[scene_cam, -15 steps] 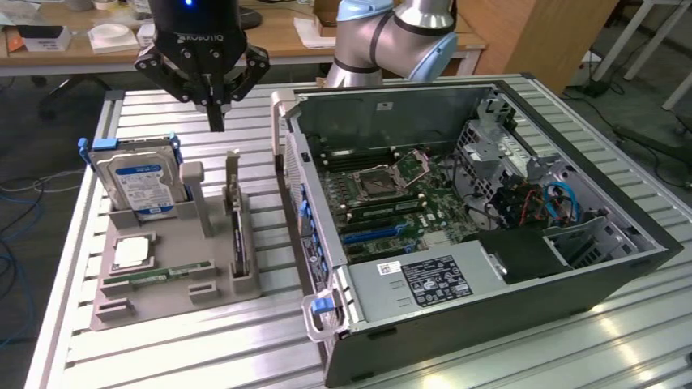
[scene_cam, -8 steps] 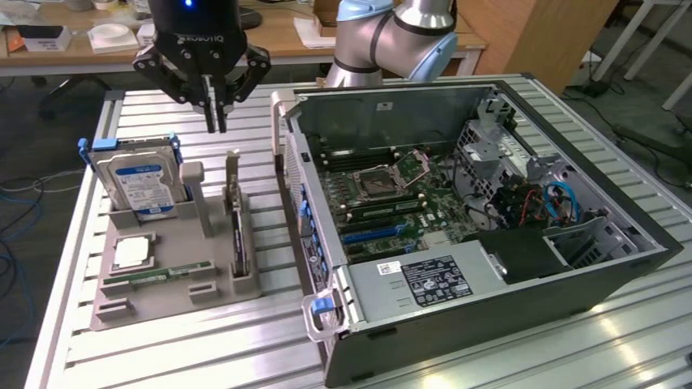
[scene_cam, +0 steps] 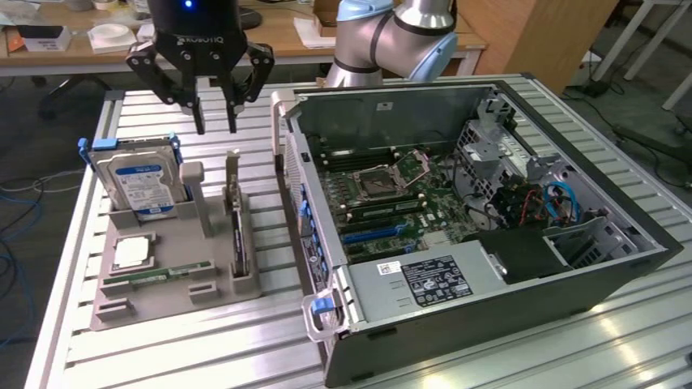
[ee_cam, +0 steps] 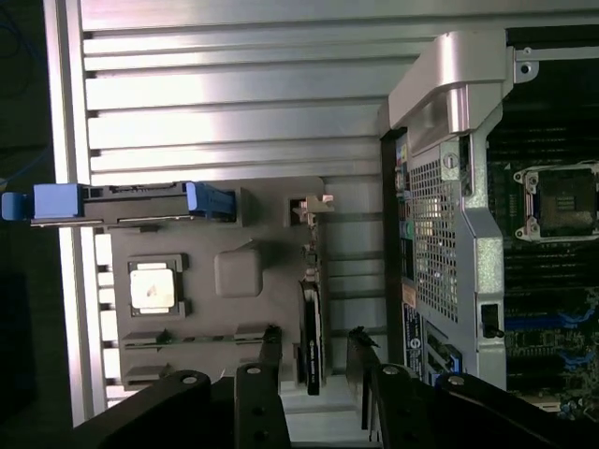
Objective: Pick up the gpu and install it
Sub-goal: 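Pick up the gpu and move the gpu toward the slot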
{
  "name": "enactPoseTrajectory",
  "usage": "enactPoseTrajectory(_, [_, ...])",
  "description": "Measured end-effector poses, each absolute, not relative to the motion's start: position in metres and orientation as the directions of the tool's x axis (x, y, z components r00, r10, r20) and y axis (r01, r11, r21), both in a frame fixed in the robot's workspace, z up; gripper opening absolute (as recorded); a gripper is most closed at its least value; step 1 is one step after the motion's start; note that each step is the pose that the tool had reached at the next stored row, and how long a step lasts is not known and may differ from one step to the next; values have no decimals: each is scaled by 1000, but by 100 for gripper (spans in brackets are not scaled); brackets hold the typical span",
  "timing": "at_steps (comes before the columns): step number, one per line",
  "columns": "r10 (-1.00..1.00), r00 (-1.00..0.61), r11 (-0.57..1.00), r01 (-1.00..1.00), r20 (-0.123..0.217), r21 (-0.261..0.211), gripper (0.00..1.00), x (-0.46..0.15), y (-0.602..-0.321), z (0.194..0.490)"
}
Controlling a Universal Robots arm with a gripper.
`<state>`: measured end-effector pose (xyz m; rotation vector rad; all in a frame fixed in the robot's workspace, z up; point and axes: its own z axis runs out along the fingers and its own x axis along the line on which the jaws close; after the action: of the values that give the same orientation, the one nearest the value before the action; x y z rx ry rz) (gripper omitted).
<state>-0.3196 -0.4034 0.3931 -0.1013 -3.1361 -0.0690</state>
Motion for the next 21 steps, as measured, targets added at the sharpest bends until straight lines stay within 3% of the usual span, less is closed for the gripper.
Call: enactPoseTrajectory(21, [-62, -998, 997, -61, 5, 44, 41, -321, -405, 393])
